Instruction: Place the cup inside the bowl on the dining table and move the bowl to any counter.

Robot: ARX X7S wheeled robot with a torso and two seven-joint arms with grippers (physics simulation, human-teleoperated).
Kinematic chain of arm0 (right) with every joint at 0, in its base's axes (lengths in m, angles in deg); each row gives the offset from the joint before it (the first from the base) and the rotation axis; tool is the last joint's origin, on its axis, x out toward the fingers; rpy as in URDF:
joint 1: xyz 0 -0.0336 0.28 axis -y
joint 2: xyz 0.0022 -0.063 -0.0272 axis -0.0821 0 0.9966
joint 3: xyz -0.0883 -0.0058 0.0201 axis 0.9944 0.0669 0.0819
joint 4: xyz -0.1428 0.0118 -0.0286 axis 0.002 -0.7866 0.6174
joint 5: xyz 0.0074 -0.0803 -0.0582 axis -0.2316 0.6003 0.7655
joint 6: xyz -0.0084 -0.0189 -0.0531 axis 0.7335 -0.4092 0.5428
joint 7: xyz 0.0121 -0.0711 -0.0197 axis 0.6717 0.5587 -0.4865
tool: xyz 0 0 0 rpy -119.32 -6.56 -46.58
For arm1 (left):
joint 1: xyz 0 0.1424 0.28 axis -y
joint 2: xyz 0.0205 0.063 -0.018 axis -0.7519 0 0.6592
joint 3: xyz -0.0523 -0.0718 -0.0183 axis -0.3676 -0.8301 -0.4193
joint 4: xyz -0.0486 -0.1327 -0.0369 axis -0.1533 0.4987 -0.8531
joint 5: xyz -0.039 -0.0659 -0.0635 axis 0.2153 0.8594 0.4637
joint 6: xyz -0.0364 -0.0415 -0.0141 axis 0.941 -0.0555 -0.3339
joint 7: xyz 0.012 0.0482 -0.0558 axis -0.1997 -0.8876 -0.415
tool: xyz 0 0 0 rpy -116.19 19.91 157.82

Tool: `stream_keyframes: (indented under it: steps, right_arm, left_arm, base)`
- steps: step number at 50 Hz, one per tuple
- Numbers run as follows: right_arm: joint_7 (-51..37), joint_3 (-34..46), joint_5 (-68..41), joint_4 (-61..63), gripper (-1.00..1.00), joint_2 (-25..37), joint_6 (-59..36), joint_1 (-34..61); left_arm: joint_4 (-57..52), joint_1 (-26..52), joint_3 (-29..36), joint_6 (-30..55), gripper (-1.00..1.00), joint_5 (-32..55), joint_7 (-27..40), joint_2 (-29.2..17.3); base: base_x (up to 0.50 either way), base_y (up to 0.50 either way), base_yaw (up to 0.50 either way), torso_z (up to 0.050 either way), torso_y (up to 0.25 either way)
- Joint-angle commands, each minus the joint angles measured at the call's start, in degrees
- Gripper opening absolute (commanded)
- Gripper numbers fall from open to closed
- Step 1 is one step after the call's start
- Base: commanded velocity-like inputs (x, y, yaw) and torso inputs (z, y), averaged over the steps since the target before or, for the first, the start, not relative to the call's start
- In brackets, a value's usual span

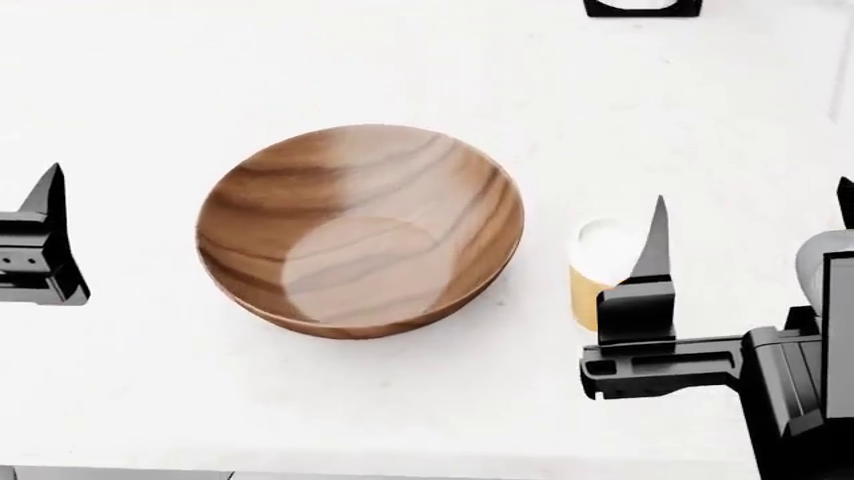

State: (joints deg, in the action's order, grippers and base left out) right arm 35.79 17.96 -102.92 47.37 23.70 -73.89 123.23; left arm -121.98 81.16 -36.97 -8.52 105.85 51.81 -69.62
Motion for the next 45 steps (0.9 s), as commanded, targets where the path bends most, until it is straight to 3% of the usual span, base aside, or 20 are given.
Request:
stream_keyframes:
  steps: [1, 16, 30, 45]
  right_arm:
    - [-1.5, 0.2, -1.8, -0.7, 1.0, 1.1, 0.8, -0.2]
    - [-2.6, 1.4, -2.1, -1.5, 1.0, 1.8, 3.7, -2.2]
    - [-3.4, 2.6, -2.6, -2.2, 1.0, 2.5, 5.2, -2.9]
    - [1.7, 8.8, 3.4, -8.4, 1.0, 2.3, 14.2, -8.7]
  left_arm:
    - [0.2, -0.3, -0.8, -0.5, 1.0, 0.5, -0.2, -0.2]
    - [0.9, -1.2, -0.5, -1.7, 1.0, 0.5, 0.0, -0.6]
    - [1.2, -1.7, -0.3, -2.3, 1.0, 0.8, 0.4, -0.7]
    - [1.6, -2.8, -0.3, -3.1, 1.0, 1.2, 0.4, -1.0]
  base:
    - [0.4, 0.0, 0.0, 0.0, 0.0]
    - [0.31, 0.0, 0.0, 0.0, 0.001]
    - [0.06, 0.0, 0.0, 0.0, 0.0]
    - [0.0, 0.0, 0.0, 0.0, 0.001]
